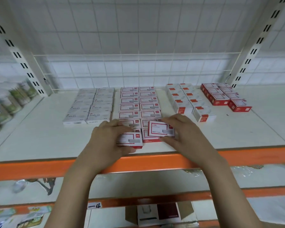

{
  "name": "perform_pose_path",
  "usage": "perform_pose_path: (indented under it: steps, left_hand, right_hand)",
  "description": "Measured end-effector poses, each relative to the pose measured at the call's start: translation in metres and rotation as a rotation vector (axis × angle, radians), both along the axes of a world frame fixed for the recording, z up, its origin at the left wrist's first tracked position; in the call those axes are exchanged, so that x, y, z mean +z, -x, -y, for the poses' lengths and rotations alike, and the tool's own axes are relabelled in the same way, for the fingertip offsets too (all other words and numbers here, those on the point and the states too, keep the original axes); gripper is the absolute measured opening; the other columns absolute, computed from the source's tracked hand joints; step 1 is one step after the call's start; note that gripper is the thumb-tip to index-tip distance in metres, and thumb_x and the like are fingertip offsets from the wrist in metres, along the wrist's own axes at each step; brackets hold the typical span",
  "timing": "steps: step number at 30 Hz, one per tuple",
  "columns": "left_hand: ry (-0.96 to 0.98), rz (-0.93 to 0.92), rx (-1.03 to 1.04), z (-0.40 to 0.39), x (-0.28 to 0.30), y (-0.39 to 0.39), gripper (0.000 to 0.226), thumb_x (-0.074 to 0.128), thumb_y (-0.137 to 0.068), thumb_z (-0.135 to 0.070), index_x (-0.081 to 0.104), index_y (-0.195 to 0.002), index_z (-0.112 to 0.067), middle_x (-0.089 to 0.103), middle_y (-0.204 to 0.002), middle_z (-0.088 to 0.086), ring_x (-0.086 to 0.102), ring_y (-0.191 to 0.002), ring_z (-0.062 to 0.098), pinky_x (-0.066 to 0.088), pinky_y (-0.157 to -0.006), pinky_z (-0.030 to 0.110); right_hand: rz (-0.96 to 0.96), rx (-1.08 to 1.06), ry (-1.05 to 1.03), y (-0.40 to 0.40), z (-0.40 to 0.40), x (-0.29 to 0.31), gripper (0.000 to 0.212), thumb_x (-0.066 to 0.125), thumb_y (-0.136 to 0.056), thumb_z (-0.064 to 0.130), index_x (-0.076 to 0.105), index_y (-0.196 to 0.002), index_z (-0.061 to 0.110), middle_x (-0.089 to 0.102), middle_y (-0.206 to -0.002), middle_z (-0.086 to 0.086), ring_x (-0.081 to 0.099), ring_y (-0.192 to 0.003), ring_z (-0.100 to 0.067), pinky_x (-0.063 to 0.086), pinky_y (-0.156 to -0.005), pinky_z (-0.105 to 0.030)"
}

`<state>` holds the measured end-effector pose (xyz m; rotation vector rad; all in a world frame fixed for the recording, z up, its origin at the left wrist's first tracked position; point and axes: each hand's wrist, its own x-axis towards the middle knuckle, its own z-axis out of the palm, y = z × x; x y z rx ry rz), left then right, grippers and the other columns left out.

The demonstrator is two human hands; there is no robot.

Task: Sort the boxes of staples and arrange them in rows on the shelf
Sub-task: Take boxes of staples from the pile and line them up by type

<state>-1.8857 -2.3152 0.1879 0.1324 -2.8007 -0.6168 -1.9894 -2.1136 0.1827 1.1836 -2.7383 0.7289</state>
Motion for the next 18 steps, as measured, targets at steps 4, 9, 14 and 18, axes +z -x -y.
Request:
perform_pose_path:
  steps: [4,9,14,18]
  left_hand:
    - [-0.087,0.101,-0.053,0.006,-0.001,-0.007,0.054,0.081,-0.064,-0.041,0.064,-0.115,-0.033,0.057,-0.111,-0.013,0.049,-0.109,0.011,0.037,-0.100,0.034]
    - [-0.088,0.126,-0.094,0.006,-0.007,-0.007,0.058,0.074,-0.070,-0.046,0.060,-0.123,-0.027,0.052,-0.117,-0.012,0.046,-0.116,0.009,0.035,-0.101,0.024]
    - [-0.096,0.160,-0.199,0.009,-0.008,-0.013,0.040,0.062,-0.085,-0.038,0.059,-0.123,-0.028,0.047,-0.115,-0.016,0.039,-0.115,0.004,0.024,-0.089,0.007]
    - [-0.070,0.163,-0.213,0.007,-0.008,-0.015,0.039,0.058,-0.089,-0.033,0.056,-0.127,-0.027,0.048,-0.123,-0.012,0.035,-0.117,0.006,0.022,-0.092,0.011]
  right_hand:
    - [0.045,-0.003,-0.011,-0.009,0.003,0.001,0.054,0.065,-0.085,0.031,0.046,-0.135,0.026,0.051,-0.125,0.006,0.043,-0.114,-0.011,0.032,-0.090,-0.015]
    - [0.071,-0.024,-0.005,-0.017,0.001,0.002,0.056,0.067,-0.083,0.028,0.047,-0.135,0.026,0.053,-0.120,0.005,0.045,-0.111,-0.011,0.037,-0.090,-0.019]
    - [0.079,-0.044,-0.030,-0.021,0.001,0.001,0.056,0.068,-0.082,0.028,0.047,-0.135,0.025,0.052,-0.125,0.004,0.045,-0.113,-0.012,0.035,-0.090,-0.019]
    - [0.086,-0.045,-0.046,-0.024,0.001,0.000,0.056,0.067,-0.083,0.029,0.047,-0.135,0.023,0.051,-0.128,0.004,0.044,-0.115,-0.012,0.036,-0.094,-0.021]
